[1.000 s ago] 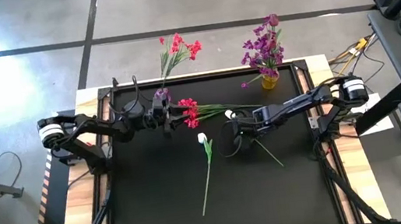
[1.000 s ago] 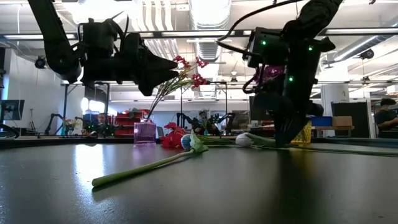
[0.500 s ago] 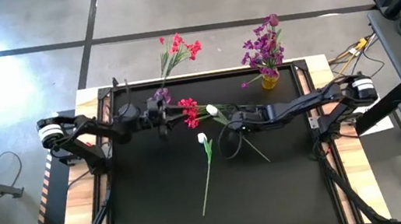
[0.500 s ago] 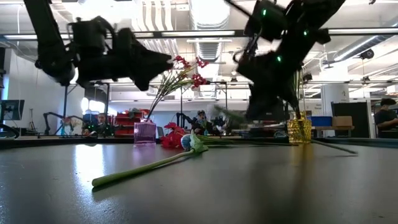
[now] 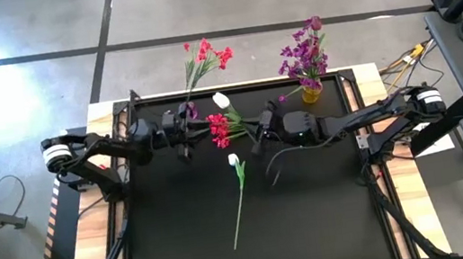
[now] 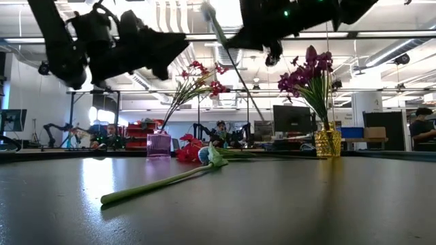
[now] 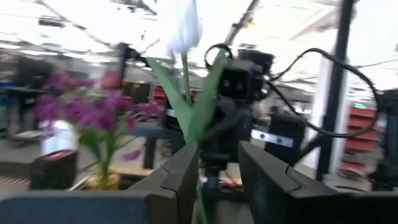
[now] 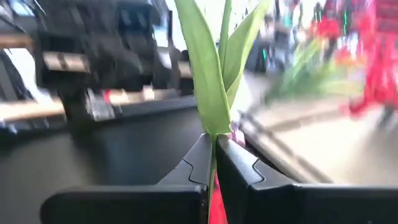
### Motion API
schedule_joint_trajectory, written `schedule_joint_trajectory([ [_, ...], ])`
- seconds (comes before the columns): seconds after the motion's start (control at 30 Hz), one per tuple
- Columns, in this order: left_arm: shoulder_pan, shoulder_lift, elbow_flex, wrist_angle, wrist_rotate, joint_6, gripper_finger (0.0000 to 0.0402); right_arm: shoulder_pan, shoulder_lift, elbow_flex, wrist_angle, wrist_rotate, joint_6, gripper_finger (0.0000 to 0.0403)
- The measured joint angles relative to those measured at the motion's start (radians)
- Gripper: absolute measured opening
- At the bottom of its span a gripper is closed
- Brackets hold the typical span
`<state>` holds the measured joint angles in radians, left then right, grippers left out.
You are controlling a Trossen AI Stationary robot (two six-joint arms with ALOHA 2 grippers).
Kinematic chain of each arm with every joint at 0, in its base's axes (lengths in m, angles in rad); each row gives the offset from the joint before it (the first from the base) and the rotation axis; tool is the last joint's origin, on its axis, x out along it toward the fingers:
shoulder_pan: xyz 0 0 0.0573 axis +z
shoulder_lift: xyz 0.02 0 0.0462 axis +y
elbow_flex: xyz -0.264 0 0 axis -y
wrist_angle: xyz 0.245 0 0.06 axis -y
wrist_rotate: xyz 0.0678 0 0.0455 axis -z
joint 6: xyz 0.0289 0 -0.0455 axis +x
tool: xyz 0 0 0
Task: Sort flowers into vase by color
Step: Put the right white tulip into the purple vase
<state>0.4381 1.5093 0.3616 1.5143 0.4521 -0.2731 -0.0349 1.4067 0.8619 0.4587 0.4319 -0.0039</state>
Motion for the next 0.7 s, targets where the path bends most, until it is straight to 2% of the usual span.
schedule_joint_trajectory([
  [0.1,-0.009,0.0,0.062,-0.08,0.055,-0.002,0.0105,0.0,0.0,0.0,0.113,-0.013,-0.07,0.0012],
  [0.2,-0.02,0.0,0.134,-0.204,0.056,0.002,0.0119,0.0,0.0,0.0,0.185,-0.046,-0.117,0.0012],
  [0.5,-0.054,0.009,0.341,-0.53,0.056,0.103,0.0168,0.0,0.0,0.0,0.272,-0.102,-0.152,0.0012],
  [0.7,-0.057,0.06,0.417,-0.57,0.101,0.118,0.0165,0.0,0.0,0.0,0.287,-0.121,-0.167,0.0012],
])
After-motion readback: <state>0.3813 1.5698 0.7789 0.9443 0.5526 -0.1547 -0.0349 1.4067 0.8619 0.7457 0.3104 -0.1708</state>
